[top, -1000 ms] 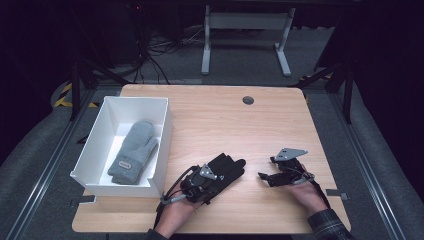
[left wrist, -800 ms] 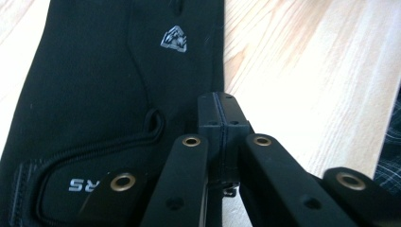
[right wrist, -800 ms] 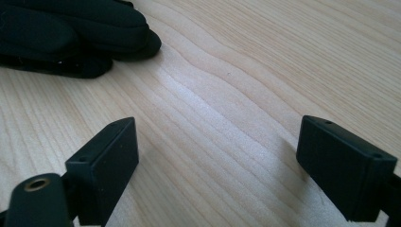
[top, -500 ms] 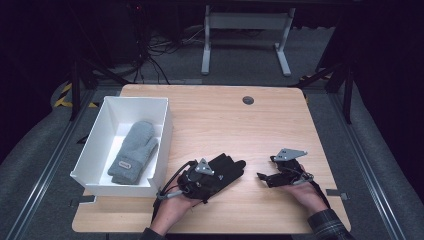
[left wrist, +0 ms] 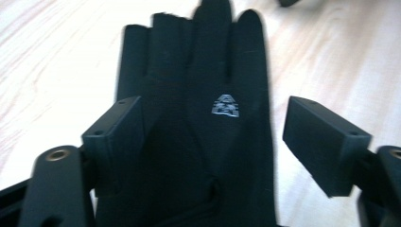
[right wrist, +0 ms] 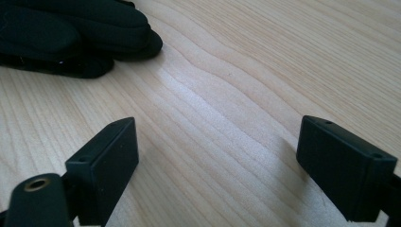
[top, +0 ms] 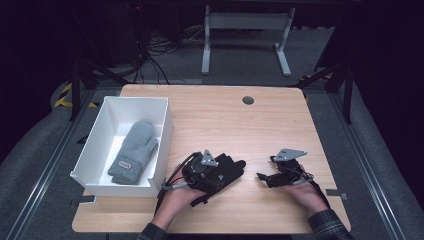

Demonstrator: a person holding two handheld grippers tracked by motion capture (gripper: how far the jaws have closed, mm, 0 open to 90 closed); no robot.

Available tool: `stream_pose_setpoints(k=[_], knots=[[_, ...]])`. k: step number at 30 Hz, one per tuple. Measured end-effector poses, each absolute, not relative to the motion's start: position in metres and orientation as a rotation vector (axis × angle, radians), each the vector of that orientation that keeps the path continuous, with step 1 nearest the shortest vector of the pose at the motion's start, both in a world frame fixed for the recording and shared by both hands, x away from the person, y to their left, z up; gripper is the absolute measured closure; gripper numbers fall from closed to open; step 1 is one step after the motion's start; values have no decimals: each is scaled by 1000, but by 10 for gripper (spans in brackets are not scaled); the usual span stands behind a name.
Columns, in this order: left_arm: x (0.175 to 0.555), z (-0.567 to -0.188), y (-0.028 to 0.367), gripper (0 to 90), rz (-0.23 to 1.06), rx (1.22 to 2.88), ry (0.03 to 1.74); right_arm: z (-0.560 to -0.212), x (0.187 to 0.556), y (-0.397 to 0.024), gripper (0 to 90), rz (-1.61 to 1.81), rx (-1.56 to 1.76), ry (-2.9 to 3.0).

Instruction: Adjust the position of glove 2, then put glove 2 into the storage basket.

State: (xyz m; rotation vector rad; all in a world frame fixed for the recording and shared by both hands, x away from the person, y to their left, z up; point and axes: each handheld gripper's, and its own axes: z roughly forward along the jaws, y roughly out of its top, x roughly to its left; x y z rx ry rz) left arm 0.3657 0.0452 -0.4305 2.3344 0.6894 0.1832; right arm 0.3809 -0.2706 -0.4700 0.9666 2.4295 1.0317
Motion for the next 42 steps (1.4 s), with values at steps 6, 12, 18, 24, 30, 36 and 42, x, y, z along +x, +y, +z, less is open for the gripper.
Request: stream_pose_setpoints(k=[6, 12, 18, 24, 30, 36, 42], knots=[[374, -437, 45, 167, 213, 2354, 718, -470, 381, -270, 140, 1032, 964, 2432], [377, -447, 44, 159, 206, 2405, 729, -470, 381, -270, 140, 1032, 961, 2434], [376, -451, 42, 159, 214, 2412, 735, -470, 381, -270, 140, 1032, 960, 2434], [380, -456, 44, 157, 176, 2411, 742, -470, 381, -270, 140, 1033, 959, 2435], [380, -456, 44, 216, 162, 2413, 738, -470, 380, -270, 140, 1034, 961, 2436], [378, -451, 44, 404, 131, 2439, 720, -470, 380, -270, 140, 1034, 960, 2436], [377, -446, 44, 663, 78, 2449, 744, -470, 379, -270, 145, 1034, 960, 2435]])
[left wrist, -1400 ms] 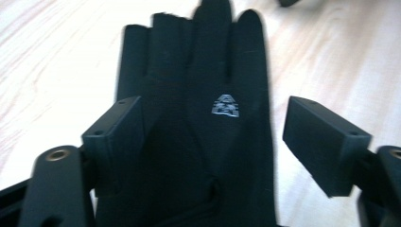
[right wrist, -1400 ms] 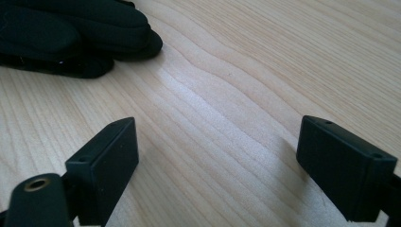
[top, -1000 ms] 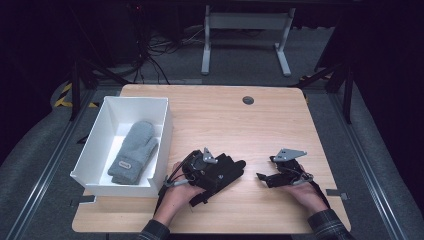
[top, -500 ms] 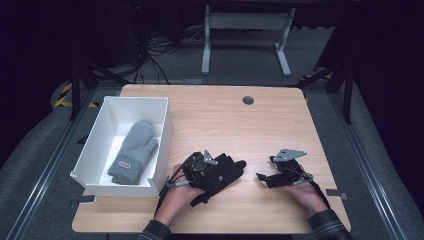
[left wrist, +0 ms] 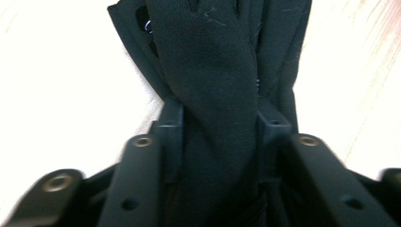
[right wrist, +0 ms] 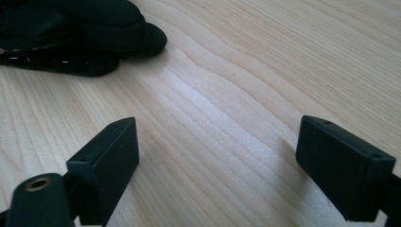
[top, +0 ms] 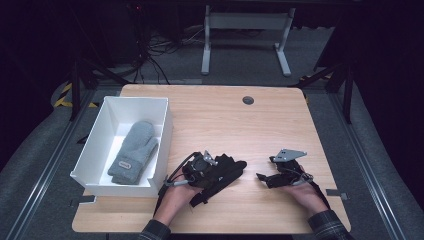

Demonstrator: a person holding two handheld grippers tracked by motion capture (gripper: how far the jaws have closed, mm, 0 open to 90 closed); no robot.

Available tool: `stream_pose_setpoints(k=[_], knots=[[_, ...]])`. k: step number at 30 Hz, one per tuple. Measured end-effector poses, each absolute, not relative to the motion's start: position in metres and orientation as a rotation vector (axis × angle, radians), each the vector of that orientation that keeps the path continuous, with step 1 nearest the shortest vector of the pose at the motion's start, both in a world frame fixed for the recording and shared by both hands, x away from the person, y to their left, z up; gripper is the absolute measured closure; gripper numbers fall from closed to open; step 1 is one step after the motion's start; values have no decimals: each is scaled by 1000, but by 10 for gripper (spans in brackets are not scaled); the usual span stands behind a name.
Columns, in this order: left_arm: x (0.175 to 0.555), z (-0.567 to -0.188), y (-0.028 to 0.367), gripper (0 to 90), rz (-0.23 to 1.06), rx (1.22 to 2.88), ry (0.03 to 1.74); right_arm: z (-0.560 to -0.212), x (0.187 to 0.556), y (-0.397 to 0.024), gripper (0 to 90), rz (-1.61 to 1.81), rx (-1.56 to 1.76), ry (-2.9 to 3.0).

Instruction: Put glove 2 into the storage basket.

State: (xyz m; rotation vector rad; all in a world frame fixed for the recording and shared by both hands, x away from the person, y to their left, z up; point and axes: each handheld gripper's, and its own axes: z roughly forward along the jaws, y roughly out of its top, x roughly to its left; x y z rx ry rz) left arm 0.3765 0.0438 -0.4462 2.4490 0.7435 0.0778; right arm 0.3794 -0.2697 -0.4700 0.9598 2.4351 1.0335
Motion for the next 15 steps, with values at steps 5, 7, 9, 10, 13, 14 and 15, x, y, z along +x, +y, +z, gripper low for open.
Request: stream_pose_setpoints(k=[5, 7, 9, 10, 13, 14, 15], knots=[[378, -444, 46, 699, 44, 2424, 763, -470, 379, -270, 145, 1035, 959, 2435], [377, -440, 47, 703, 31, 2397, 780, -470, 379, -270, 145, 1035, 959, 2435], [377, -435, 49, 705, 31, 2374, 784, -470, 379, -270, 145, 1035, 959, 2435], [376, -432, 49, 706, 34, 2367, 789, -470, 379, -270, 145, 1035, 959, 2435], [373, -423, 51, 706, 41, 2347, 803, -470, 379, -270, 145, 1035, 958, 2436], [372, -420, 51, 707, 45, 2340, 810, -470, 379, -270, 145, 1035, 957, 2436], [372, -420, 51, 707, 45, 2340, 810, -470, 379, -270, 145, 1035, 957, 2436]])
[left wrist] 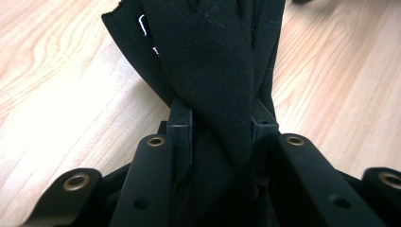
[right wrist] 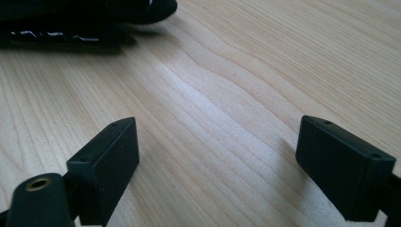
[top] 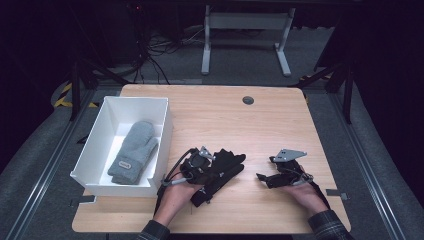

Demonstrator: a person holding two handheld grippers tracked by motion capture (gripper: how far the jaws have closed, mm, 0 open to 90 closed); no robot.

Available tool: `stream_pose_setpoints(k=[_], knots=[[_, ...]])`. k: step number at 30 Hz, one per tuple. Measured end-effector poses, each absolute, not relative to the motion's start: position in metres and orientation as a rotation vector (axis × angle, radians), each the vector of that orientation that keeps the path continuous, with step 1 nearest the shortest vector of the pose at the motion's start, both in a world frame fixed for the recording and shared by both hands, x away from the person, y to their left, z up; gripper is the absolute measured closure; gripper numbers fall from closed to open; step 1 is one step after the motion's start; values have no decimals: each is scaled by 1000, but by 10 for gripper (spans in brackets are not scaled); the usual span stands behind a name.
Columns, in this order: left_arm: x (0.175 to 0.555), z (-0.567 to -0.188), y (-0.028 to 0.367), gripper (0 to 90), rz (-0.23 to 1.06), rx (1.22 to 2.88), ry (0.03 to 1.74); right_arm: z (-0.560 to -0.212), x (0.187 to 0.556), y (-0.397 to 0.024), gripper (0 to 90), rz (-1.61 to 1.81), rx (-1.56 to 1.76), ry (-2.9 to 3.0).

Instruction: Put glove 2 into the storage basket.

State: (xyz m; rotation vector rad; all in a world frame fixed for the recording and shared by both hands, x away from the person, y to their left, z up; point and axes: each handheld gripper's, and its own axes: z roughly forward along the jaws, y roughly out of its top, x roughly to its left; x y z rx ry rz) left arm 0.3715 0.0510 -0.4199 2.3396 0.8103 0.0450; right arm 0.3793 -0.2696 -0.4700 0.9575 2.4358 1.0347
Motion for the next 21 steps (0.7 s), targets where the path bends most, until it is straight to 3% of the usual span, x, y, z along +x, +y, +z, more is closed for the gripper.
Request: stream_pose_setpoints(k=[21], knots=[[375, -340, 62, 710, 82, 2265, 813, -470, 379, -270, 145, 1035, 956, 2438]])
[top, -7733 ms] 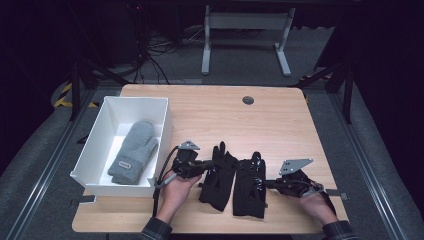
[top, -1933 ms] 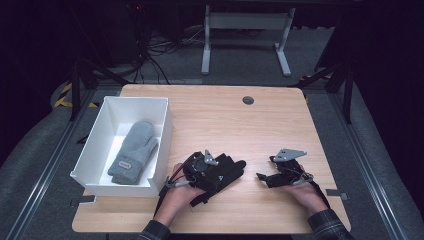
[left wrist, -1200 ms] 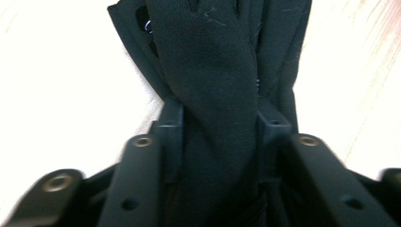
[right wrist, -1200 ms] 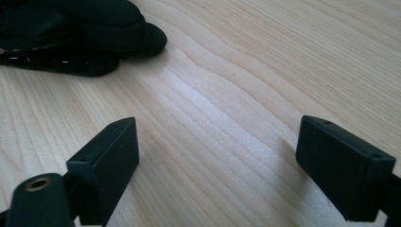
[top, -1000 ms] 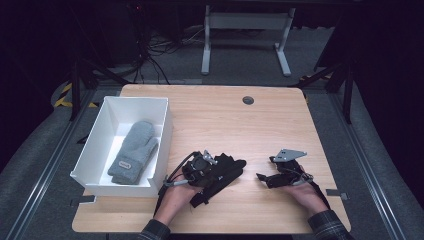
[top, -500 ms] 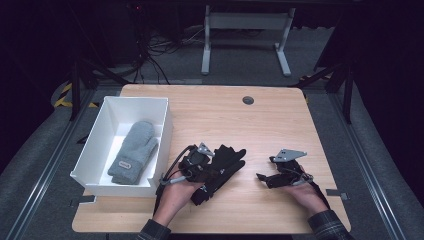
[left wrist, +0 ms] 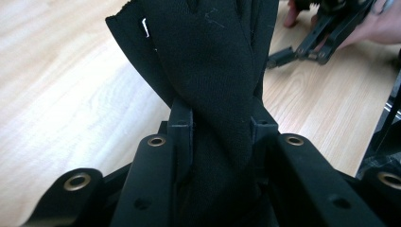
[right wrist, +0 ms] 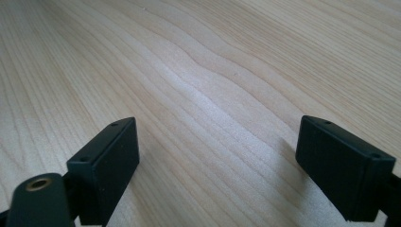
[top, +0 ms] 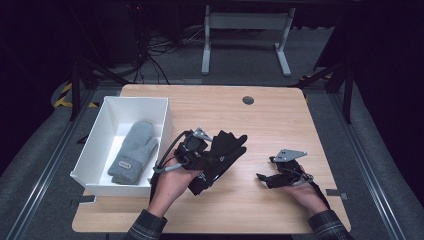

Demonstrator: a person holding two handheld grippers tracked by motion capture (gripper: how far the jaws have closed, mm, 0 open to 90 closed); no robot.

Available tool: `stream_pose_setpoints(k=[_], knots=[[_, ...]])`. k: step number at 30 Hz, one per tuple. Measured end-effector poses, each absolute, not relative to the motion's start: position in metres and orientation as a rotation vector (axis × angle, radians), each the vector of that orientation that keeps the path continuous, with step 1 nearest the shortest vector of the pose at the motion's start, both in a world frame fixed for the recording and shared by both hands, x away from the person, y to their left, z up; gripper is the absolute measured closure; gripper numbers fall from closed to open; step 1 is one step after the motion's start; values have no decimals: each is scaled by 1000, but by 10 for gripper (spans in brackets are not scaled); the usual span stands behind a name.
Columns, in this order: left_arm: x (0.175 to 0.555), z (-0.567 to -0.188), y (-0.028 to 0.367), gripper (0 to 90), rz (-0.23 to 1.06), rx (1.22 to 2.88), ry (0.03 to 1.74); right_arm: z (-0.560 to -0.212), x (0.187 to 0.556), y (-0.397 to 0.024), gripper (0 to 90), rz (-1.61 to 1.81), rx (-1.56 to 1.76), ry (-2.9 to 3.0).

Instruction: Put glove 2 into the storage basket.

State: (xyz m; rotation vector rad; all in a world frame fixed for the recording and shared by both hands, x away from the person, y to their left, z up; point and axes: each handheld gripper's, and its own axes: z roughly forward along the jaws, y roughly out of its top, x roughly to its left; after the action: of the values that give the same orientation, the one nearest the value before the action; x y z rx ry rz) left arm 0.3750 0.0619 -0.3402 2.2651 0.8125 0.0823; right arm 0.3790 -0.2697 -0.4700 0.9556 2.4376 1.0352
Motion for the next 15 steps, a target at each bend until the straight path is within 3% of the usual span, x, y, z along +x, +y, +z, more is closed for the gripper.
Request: stream_pose_setpoints(k=[15], knots=[[383, -286, 99, 710, 168, 2218, 851, -470, 379, -270, 145, 1036, 956, 2437]])
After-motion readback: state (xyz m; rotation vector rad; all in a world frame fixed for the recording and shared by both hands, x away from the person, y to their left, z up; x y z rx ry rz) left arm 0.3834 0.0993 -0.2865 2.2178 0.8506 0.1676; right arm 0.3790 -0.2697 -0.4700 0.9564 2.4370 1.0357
